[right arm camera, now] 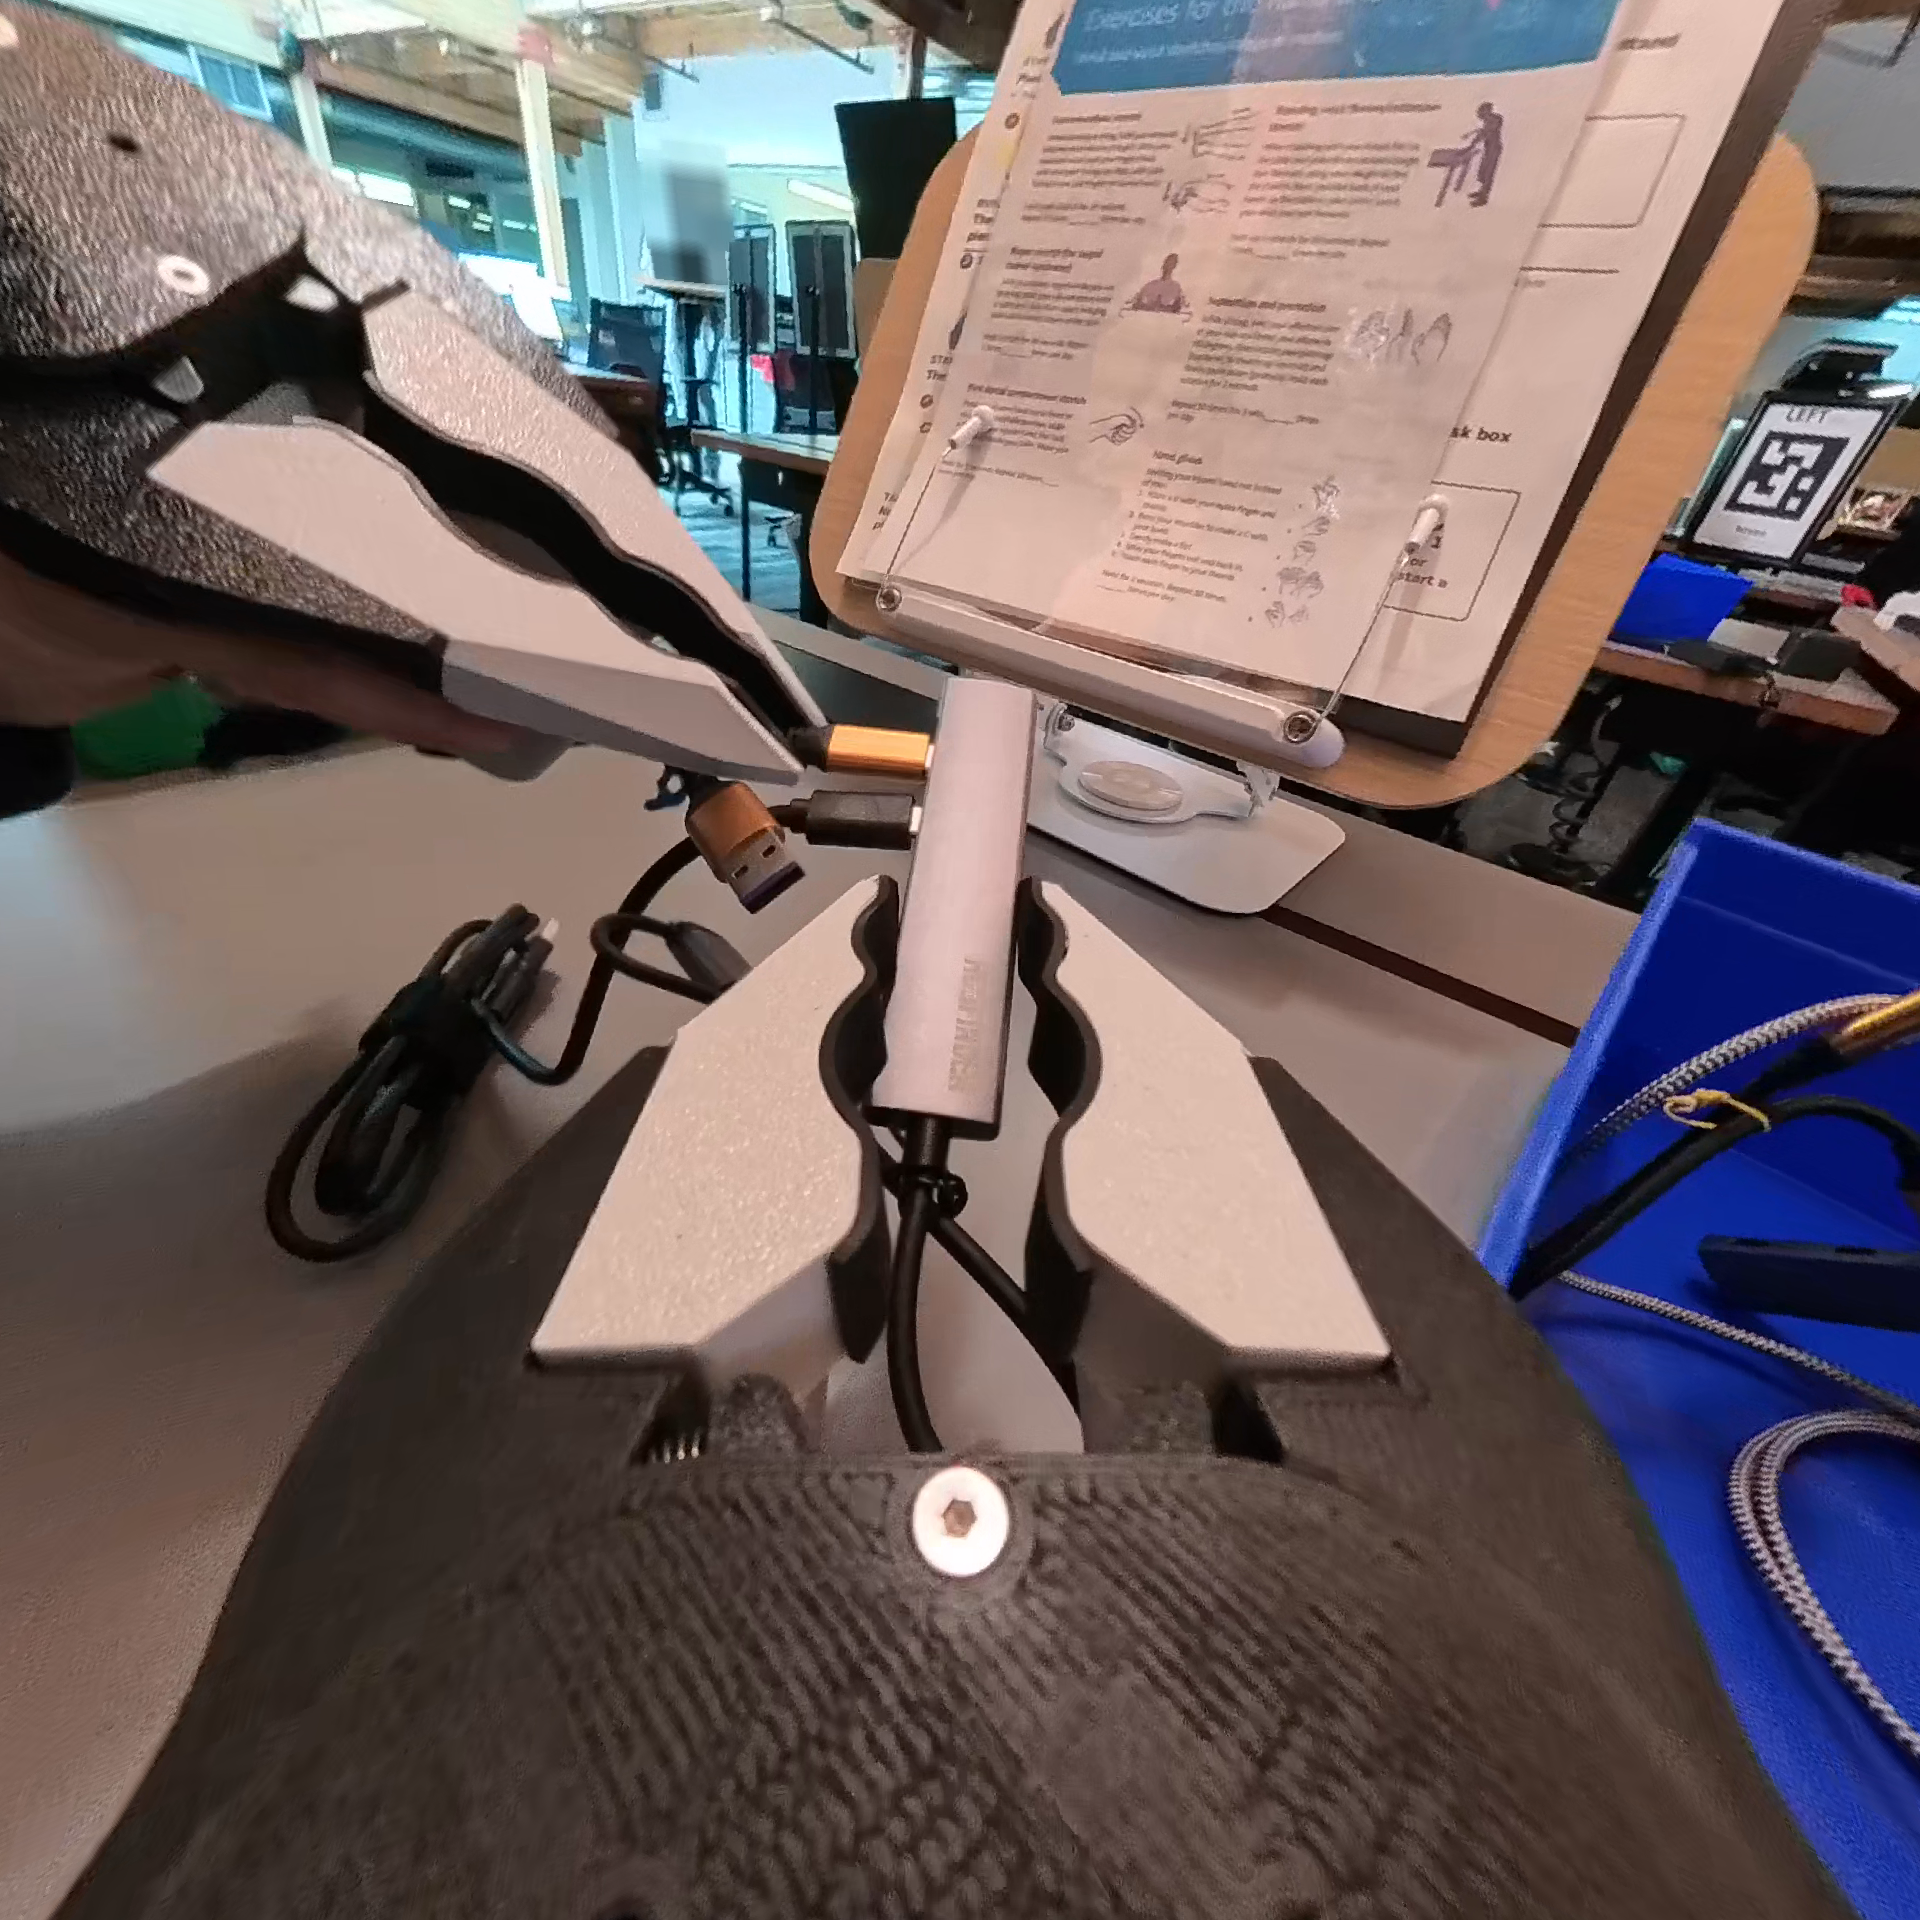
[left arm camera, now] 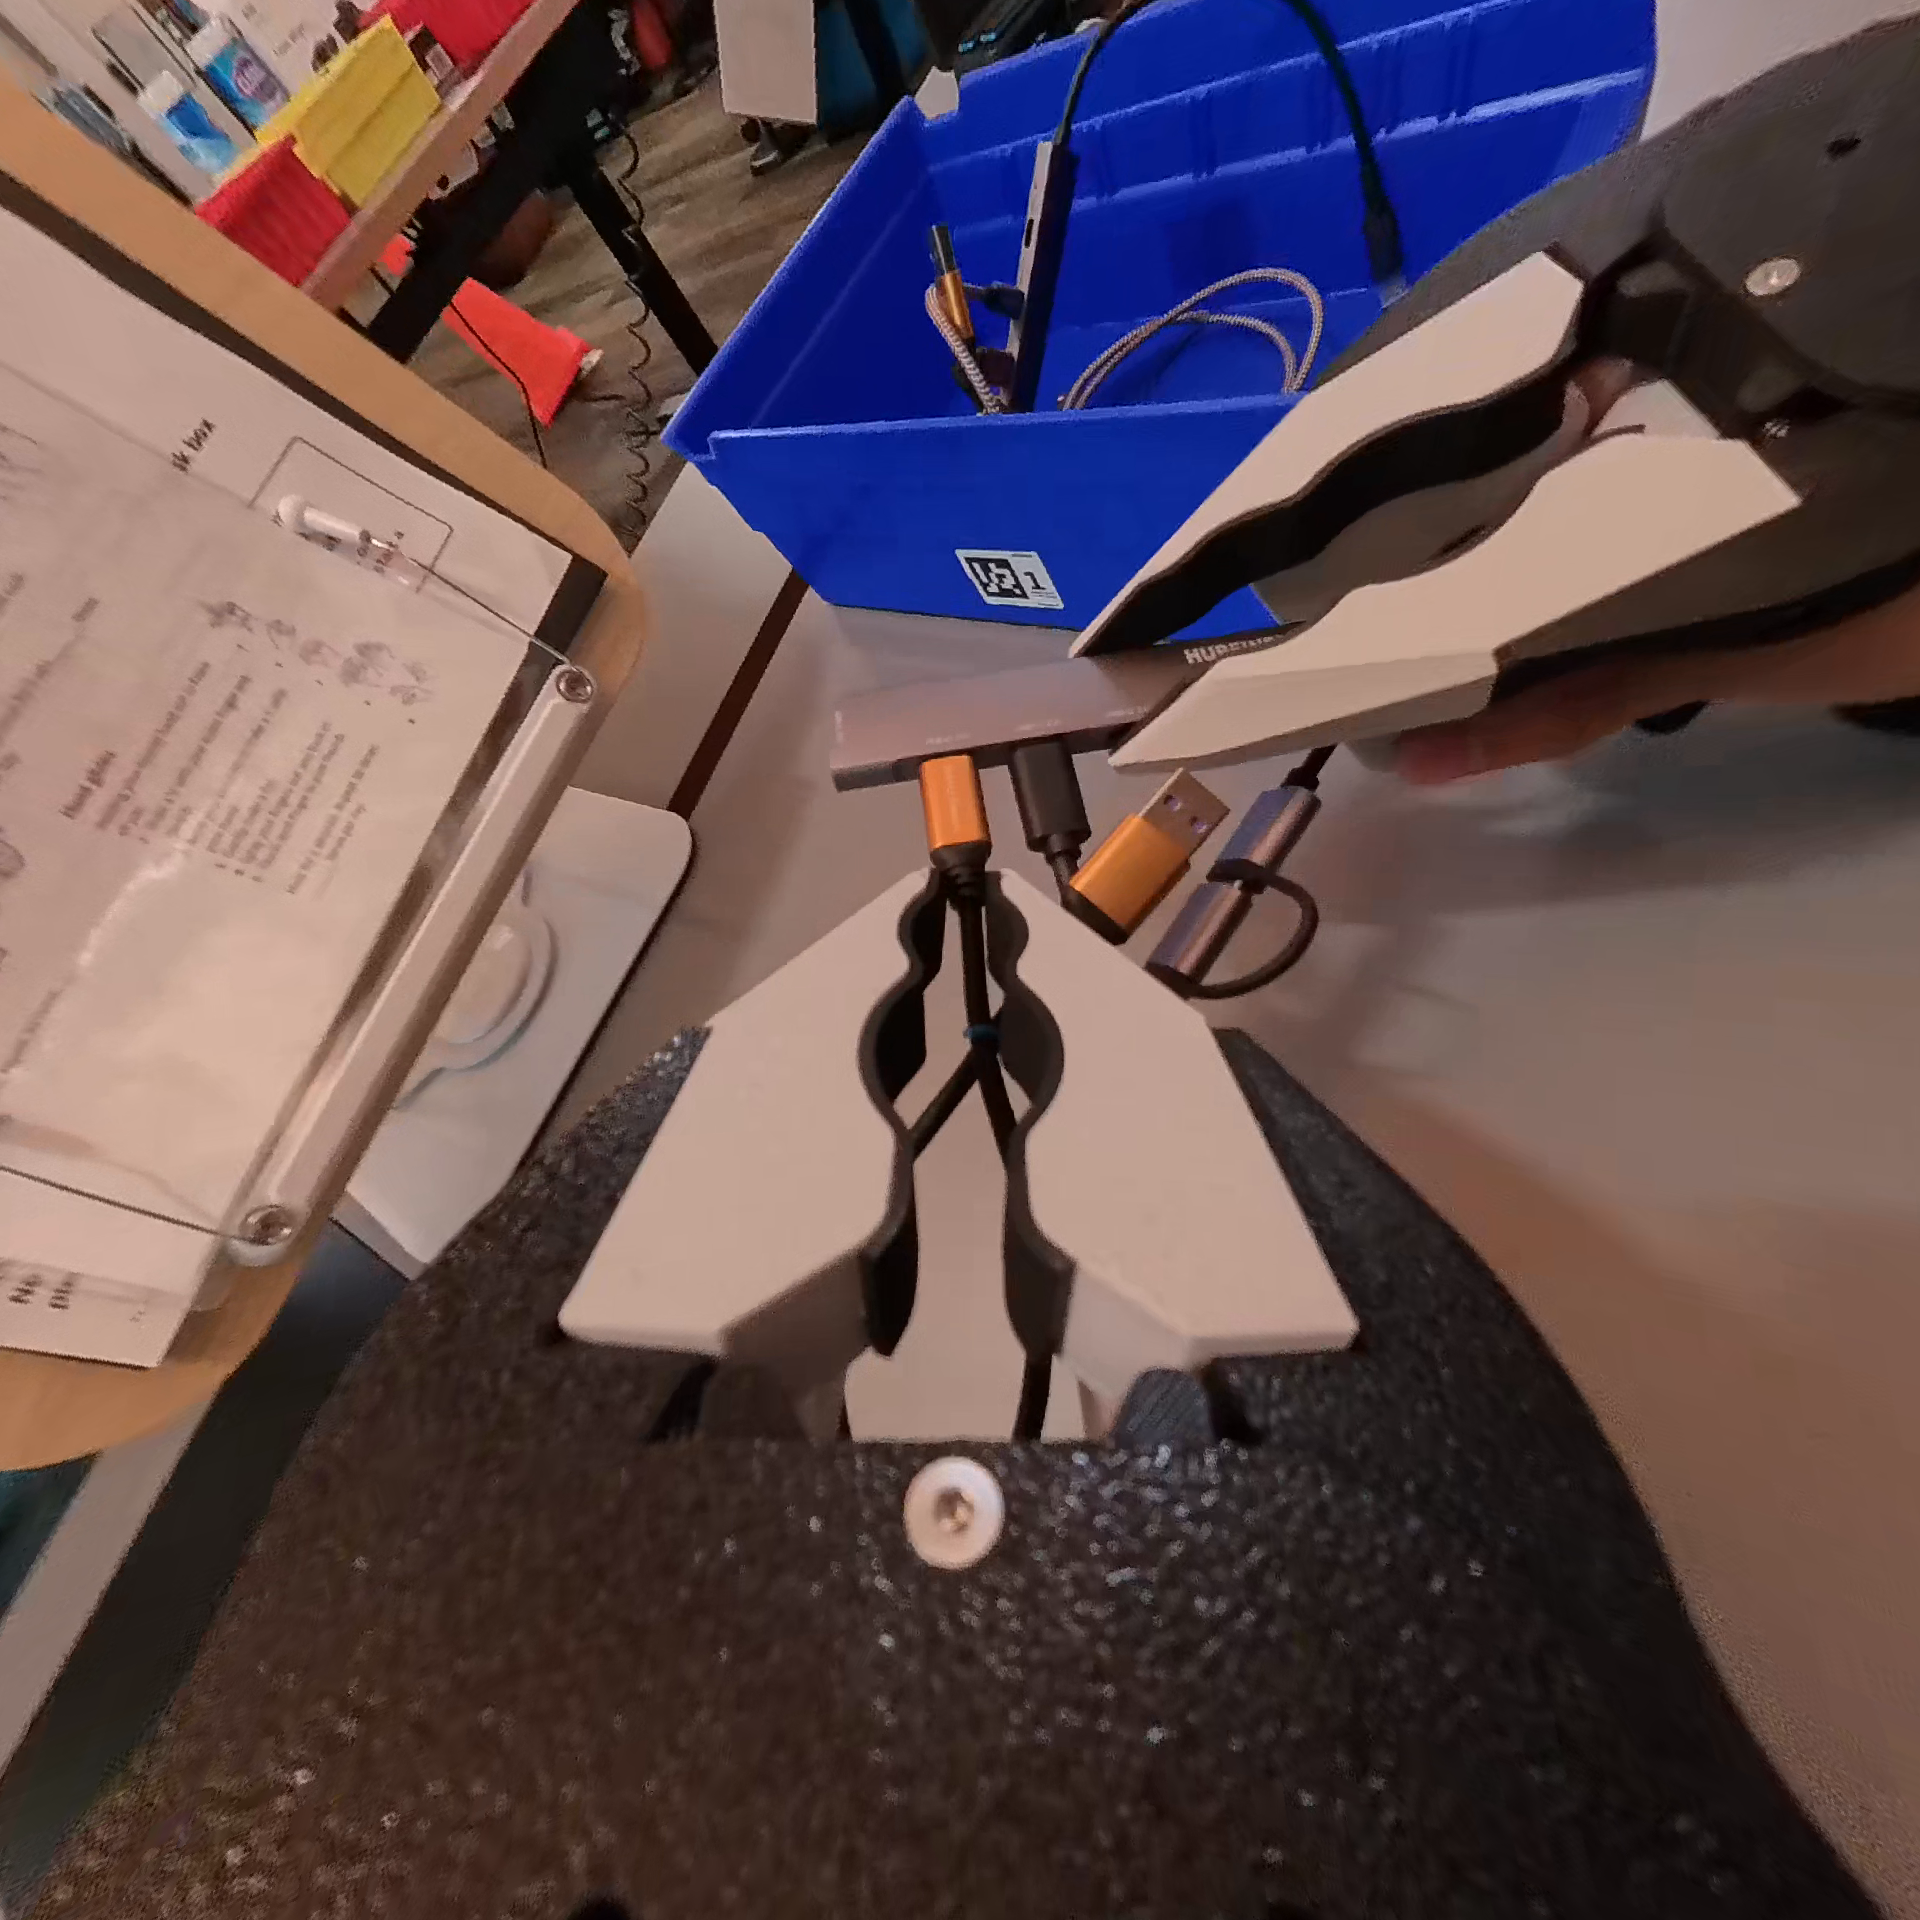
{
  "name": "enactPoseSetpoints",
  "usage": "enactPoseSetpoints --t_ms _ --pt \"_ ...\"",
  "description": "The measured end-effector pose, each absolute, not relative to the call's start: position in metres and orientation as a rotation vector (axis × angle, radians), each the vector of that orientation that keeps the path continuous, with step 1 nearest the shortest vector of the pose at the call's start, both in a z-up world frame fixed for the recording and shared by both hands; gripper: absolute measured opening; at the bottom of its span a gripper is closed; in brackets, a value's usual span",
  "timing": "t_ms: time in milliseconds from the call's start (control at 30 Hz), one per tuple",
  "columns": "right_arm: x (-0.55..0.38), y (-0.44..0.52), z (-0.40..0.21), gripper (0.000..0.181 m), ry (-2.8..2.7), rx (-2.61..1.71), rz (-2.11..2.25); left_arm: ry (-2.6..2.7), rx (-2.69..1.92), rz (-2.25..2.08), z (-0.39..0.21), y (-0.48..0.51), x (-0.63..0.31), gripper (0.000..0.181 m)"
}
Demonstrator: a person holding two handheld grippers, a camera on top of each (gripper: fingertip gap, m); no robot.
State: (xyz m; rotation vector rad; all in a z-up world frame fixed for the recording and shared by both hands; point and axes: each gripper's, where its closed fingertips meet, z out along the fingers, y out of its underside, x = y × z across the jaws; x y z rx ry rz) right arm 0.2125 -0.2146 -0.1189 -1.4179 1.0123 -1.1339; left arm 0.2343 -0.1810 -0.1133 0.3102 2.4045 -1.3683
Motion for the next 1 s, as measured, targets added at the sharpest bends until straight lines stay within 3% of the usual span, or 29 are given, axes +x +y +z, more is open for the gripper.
enactPoseSetpoints --t_ms 533,800,1000 --pt "0.213 -0.213 -0.117 0.023 0.986 -1.458 -1.207 2.297 0.366 -1.357 -0.109 -0.183 0.236 0.003" --pt "0.199 -0.215 -0.085 0.022 0.780 -1.530 -1.588 2.235 0.411 -1.634 -0.091 -0.186 0.225 0.013" --pt "0.199 -0.213 -0.085 0.021 0.767 -1.538 -1.629 2.117 0.486 -1.514 -0.091 -0.191 0.223 0.011"
